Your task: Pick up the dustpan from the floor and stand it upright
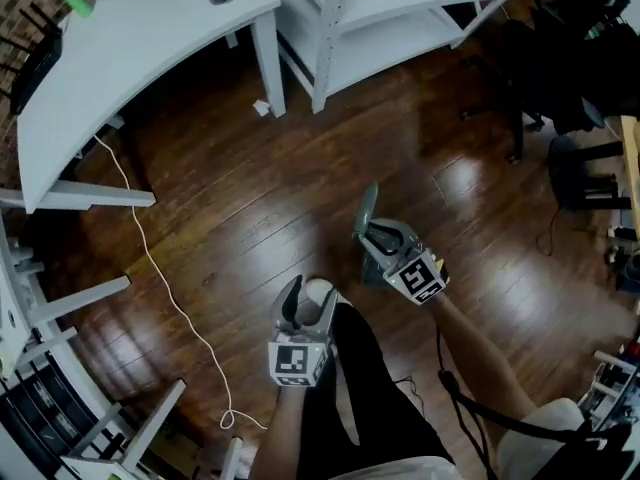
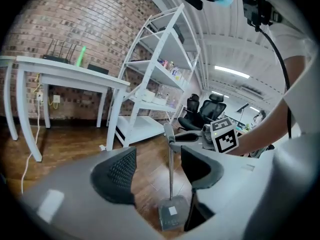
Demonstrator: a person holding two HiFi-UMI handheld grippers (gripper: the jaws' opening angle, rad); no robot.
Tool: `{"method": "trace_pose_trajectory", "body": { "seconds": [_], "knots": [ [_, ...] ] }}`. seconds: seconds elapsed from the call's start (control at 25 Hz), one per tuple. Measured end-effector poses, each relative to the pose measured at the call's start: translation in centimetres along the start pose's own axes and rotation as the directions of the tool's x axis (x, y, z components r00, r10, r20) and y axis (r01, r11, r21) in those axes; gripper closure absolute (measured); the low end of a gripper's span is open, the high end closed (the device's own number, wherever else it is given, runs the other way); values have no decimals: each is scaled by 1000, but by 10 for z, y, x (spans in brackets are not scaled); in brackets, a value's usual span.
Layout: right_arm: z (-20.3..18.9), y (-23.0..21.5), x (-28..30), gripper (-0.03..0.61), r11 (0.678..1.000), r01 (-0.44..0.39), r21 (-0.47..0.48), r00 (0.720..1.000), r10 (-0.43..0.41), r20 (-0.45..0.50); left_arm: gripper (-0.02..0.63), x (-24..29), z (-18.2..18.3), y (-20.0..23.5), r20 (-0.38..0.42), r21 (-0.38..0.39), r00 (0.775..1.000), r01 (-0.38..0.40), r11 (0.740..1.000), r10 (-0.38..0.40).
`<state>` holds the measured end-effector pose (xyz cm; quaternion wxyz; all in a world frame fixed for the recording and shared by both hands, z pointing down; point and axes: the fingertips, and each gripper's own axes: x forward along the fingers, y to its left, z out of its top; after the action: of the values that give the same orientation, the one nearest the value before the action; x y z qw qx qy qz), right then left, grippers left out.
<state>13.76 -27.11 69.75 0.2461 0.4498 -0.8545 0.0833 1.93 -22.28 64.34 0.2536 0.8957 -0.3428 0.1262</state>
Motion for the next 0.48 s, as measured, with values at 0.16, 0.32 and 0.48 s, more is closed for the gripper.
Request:
{"method": "trace_pose_trajectory", "body": {
  "seconds": [0.16,0.32,0.48],
  "knots": [
    [-12,-47,-50,502,992,114,51,993,-116,28,316,39,5,-39,-32,37,995,93,995,-91],
    [-29,-58,-102,502,976,202,78,978,-205,35,316,67,0,-78,-62,63,986,158,985,-154],
    [-39,-49,-141,502,961,265,79,964,-264,-19,318,76,-3,-103,-95,91,976,206,974,-197]
  ]
}}
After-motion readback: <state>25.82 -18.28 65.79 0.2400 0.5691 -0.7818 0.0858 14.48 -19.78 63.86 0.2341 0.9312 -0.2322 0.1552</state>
